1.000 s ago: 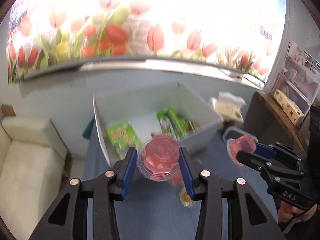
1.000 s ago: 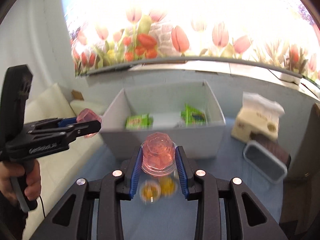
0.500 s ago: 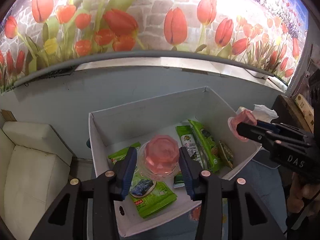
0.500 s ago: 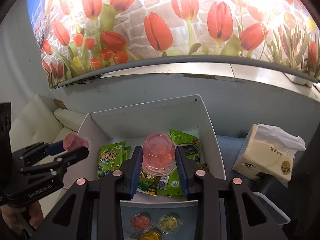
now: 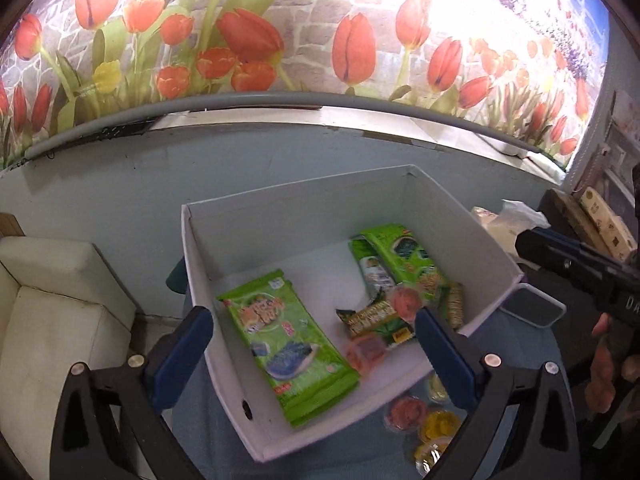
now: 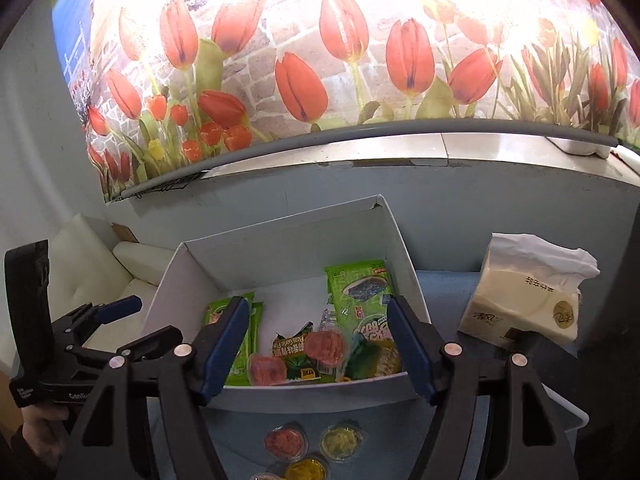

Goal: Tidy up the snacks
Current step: 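Grasp the orange jelly cup with cartoon lid using the right gripper, then grasp the yellow jelly cup with the left gripper while the right gripper holds its cup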

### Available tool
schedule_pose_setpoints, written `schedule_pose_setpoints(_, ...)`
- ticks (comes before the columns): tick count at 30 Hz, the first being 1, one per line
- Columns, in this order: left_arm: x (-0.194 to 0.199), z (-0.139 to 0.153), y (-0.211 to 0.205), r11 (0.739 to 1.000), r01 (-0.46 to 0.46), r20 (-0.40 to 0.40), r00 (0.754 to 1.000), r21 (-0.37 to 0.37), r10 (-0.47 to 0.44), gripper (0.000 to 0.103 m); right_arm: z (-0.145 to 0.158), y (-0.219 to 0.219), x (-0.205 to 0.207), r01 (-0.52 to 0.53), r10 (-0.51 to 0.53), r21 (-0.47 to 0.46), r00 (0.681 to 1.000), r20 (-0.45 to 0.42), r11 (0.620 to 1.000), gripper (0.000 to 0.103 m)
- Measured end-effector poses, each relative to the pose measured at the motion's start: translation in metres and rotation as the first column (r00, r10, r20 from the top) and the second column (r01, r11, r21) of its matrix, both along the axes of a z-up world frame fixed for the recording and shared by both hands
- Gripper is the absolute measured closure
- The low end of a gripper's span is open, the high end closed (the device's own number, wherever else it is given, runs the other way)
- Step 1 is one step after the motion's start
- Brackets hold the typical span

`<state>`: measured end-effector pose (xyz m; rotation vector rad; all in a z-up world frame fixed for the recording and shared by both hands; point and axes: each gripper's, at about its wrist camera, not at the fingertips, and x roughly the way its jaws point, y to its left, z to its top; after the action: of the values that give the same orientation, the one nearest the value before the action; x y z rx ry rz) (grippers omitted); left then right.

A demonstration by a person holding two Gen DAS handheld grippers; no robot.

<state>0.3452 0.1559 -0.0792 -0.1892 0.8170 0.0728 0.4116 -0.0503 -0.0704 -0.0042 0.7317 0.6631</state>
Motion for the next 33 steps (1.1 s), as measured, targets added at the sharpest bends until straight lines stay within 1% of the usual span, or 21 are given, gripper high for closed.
schedule_pose_setpoints(2, -0.01, 0.003, -0.003, 1.0, 0.0, 0.01, 1.0, 0.0, 0.0, 0.0, -0.001, -0.007, -0.016, -0.008, 0.008, 0.006, 1.0, 0.021, 1.0, 0.027)
schedule_pose_setpoints(4, -0.02, 0.004, -0.01, 1.0, 0.015, 0.016, 1.0, 0.002, -0.015, 0.0, -0.004, -0.012, -0.033, -0.009, 0.009, -0.009, 0.999, 0.037, 1.0, 0.027)
schedule_pose_setpoints(7, -0.037, 0.006, -0.022, 0.999, 0.028, 0.024, 0.999, 0.028, -0.029, 0.0, -0.015, -0.021, -0.058, 0.009, -0.005, -0.056, 0.998, 0.064, 0.998, 0.027)
schedule_pose_setpoints(8, -0.044, 0.006, -0.026, 0.999, 0.031, 0.029, 0.999, 0.03, -0.032, 0.0, -0.021, -0.026, -0.066, 0.008, -0.004, -0.063, 0.998, 0.055, 0.998, 0.027)
schedule_pose_setpoints(11, -0.065, 0.004, -0.033, 0.999, 0.036, 0.035, 0.999, 0.006, -0.036, 0.0, -0.042, -0.033, -0.089, 0.004, -0.002, -0.071, 1.0, 0.028, 0.997, 0.027)
schedule_pose_setpoints(14, -0.087, 0.0, -0.038, 0.999, 0.039, 0.046, 0.998, -0.009, -0.039, 0.0, -0.071, -0.032, -0.111, 0.017, -0.018, -0.103, 1.0, -0.008, 0.994, 0.027)
schedule_pose_setpoints(16, -0.102, -0.003, -0.037, 0.999, 0.038, 0.051, 0.998, -0.036, -0.037, 0.0, -0.091, -0.03, -0.126, 0.036, -0.04, -0.096, 0.998, -0.044, 0.995, 0.03)
schedule_pose_setpoints(18, -0.115, -0.008, -0.037, 0.998, 0.04, 0.05, 0.998, -0.057, -0.037, 0.0, -0.11, -0.023, -0.136, 0.045, -0.054, -0.105, 0.995, -0.083, 0.993, 0.037)
schedule_pose_setpoints(21, -0.132, -0.015, -0.037, 0.997, 0.045, 0.035, 0.998, -0.067, -0.043, 0.0, -0.131, -0.008, -0.144, 0.06, -0.076, -0.148, 0.991, -0.107, 0.987, 0.043)
schedule_pose_setpoints(23, -0.141, -0.018, -0.036, 0.996, 0.045, 0.032, 0.999, -0.075, -0.042, 0.0, -0.14, 0.002, -0.144, 0.062, -0.081, -0.152, 0.989, -0.123, 0.986, 0.047)
schedule_pose_setpoints(25, -0.148, -0.02, -0.034, 0.996, 0.042, 0.028, 0.999, -0.078, -0.04, 0.0, -0.146, 0.01, -0.143, 0.061, -0.082, -0.155, 0.987, -0.136, 0.986, 0.047)
schedule_pose_setpoints(27, -0.153, -0.022, -0.03, 0.996, 0.037, 0.027, 0.999, -0.083, -0.035, 0.0, -0.15, 0.019, -0.142, 0.065, -0.087, -0.176, 0.989, -0.122, 0.982, 0.047)
schedule_pose_setpoints(29, -0.156, -0.025, -0.026, 0.996, 0.034, 0.024, 0.999, -0.088, -0.032, 0.0, -0.152, 0.024, -0.139, 0.077, -0.098, -0.171, 0.988, -0.122, 0.982, 0.047)
schedule_pose_setpoints(31, -0.158, -0.028, -0.024, 0.995, 0.03, 0.02, 0.999, -0.092, -0.028, 0.0, -0.154, 0.028, -0.137, 0.094, -0.116, -0.18, 0.986, -0.116, 0.979, 0.052)
schedule_pose_setpoints(32, -0.159, -0.029, -0.022, 0.995, 0.029, 0.016, 0.999, -0.099, -0.028, 0.0, -0.156, 0.029, -0.136, 0.1, -0.125, -0.191, 0.985, -0.121, 0.976, 0.056)
schedule_pose_setpoints(33, -0.16, -0.031, -0.02, 0.994, 0.027, 0.015, 1.0, -0.102, -0.026, 0.0, -0.156, 0.029, -0.135, 0.1, -0.124, -0.184, 0.985, -0.123, 0.978, 0.056)
